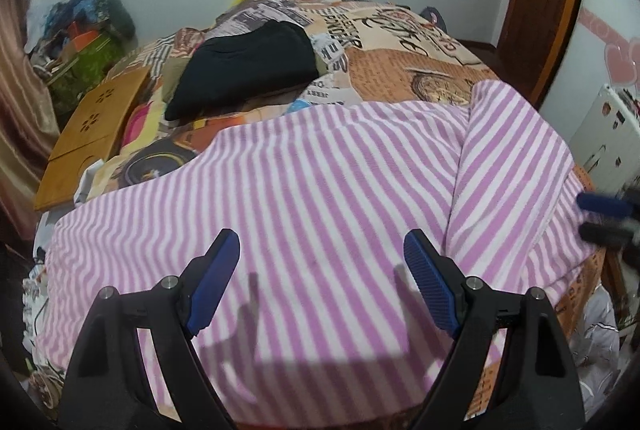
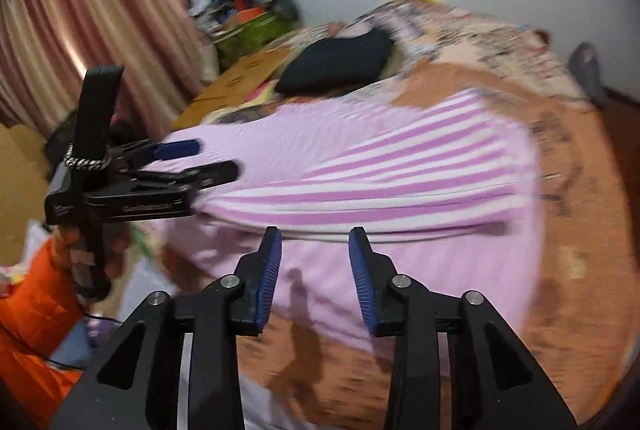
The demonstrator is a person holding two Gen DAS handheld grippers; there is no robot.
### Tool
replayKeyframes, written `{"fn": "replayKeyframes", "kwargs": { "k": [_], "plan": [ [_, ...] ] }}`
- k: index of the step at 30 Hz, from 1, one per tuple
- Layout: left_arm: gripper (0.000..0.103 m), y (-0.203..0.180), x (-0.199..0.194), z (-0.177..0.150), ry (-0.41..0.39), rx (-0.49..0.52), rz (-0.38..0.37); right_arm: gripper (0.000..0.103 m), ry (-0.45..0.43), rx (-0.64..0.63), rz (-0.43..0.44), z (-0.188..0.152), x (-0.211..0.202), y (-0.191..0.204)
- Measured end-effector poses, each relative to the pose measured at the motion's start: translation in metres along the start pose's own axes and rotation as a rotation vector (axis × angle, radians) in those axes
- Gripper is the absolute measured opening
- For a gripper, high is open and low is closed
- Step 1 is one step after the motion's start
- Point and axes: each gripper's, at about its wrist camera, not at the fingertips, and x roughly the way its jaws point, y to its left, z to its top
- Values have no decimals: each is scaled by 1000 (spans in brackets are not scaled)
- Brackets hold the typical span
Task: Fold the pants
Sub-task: 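Lay the pants leg down and open the right gripper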
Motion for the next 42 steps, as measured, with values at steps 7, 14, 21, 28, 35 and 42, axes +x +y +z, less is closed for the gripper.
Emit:
{"fn": "replayKeyframes", "kwargs": {
  "k": [7, 14, 21, 28, 35, 42],
  "plan": [
    [85, -10, 25, 5, 42, 27, -7, 33, 53, -37, -293, -1, -4, -52],
    [85, -6, 37, 3, 69, 18, -37, 33, 95, -94, -314, 16, 17, -62],
    [85, 1, 37, 2, 68, 4, -64, 33, 101, -208, -210, 53, 54, -36],
    [85, 21, 32, 2, 55, -28, -54, 33, 109, -255, -98, 99, 102, -13],
    [85, 46, 27, -1, 56, -71, -1, 36, 119, -315, -27, 122, 130, 20],
    [85, 48, 9, -4, 37, -79, -30, 43, 70, -276, -18, 112, 90, 20]
  ]
}}
